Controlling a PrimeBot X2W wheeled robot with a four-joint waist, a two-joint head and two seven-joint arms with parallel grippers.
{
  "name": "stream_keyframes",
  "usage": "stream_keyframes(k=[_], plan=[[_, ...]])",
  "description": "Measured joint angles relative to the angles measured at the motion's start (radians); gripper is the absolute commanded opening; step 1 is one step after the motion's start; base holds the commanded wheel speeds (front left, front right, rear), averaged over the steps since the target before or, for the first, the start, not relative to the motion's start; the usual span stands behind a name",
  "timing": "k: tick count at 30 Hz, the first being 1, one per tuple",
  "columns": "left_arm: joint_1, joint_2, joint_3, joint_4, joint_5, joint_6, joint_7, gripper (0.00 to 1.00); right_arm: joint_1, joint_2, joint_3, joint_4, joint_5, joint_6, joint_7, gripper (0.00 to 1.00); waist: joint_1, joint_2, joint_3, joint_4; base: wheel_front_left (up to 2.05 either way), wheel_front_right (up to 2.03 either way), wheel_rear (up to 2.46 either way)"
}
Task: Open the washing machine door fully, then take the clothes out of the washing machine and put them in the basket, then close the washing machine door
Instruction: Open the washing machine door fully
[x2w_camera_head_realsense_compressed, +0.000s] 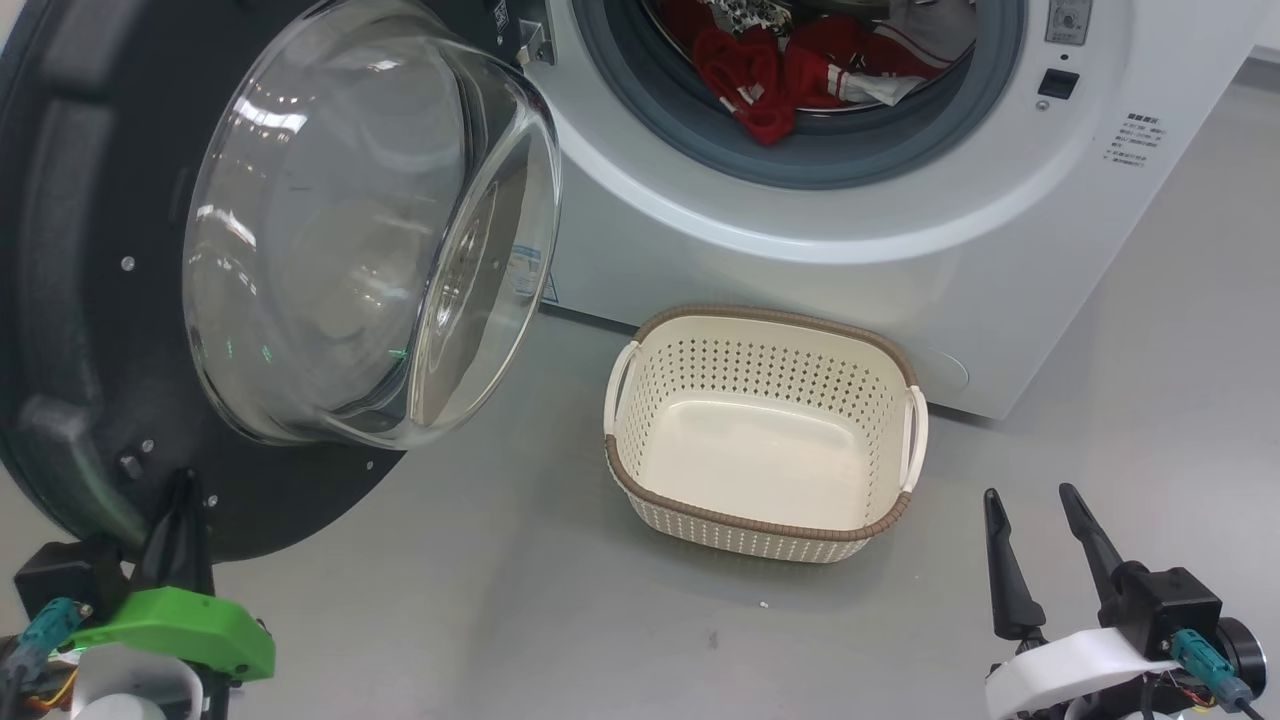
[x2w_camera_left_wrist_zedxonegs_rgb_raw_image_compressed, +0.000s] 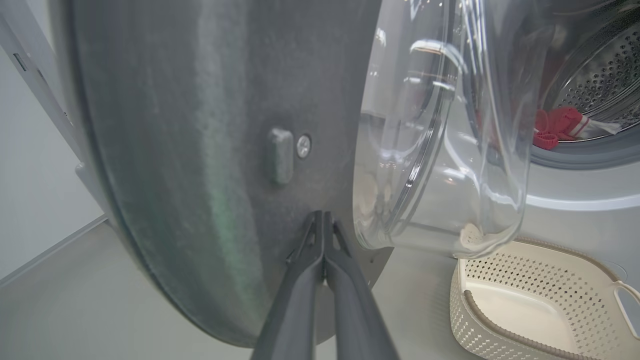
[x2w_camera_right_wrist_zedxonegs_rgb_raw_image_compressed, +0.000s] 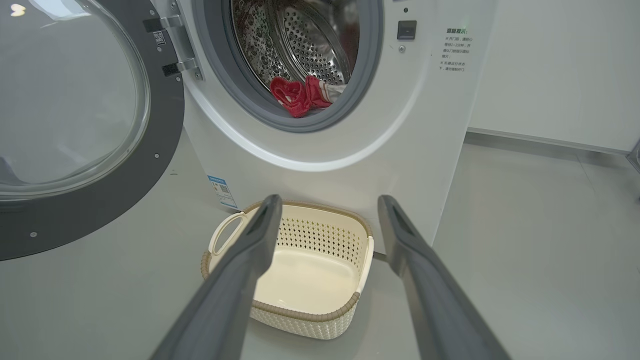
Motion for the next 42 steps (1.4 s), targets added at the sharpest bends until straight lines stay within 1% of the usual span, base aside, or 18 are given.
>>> stream_keyframes(k=[10, 22, 28, 30, 35, 39, 42], plan=[[-0.034, 0.009, 0.049, 0.072, -0.016, 0.003, -0.027, 0.0, -0.001, 0.002, -0.003, 0.0, -0.007, 0.001, 0.0, 1.0, 0.0, 0.0, 0.007, -0.008, 0.0, 0.0, 0.0], [-0.056, 0.006, 0.077, 0.117, -0.022, 0.004, -0.061, 0.0, -0.008, 0.005, -0.007, 0.0, -0.008, 0.001, 0.0, 1.0, 0.0, 0.0, 0.012, -0.009, 0.0, 0.0, 0.0], [-0.056, -0.007, 0.077, 0.113, -0.022, 0.004, -0.066, 0.0, -0.01, 0.005, -0.009, 0.0, -0.008, 0.002, 0.0, 1.0, 0.0, 0.0, 0.012, -0.009, 0.0, 0.0, 0.0], [-0.056, -0.016, 0.075, 0.1, -0.022, 0.004, -0.07, 0.0, -0.01, 0.005, -0.009, 0.0, -0.009, 0.008, 0.0, 1.0, 0.0, 0.0, 0.012, -0.01, 0.0, 0.0, 0.0], [-0.053, -0.03, 0.058, 0.067, -0.01, 0.004, -0.073, 0.0, -0.01, 0.006, -0.01, 0.001, -0.01, 0.009, 0.0, 1.0, 0.0, 0.0, 0.007, -0.013, 0.0, 0.0, 0.0], [-0.045, -0.054, 0.043, 0.029, -0.007, -0.006, -0.079, 0.0, -0.01, 0.007, -0.013, 0.001, -0.01, 0.009, 0.0, 1.0, 0.0, 0.0, 0.002, -0.016, 0.0, 0.0, 0.0], [-0.023, -0.056, 0.022, 0.0, 0.007, -0.015, -0.079, 0.0, -0.01, 0.007, -0.024, -0.003, -0.01, 0.008, 0.0, 1.0, 0.0, 0.0, 0.0, -0.016, 0.0, 0.0, 0.0]])
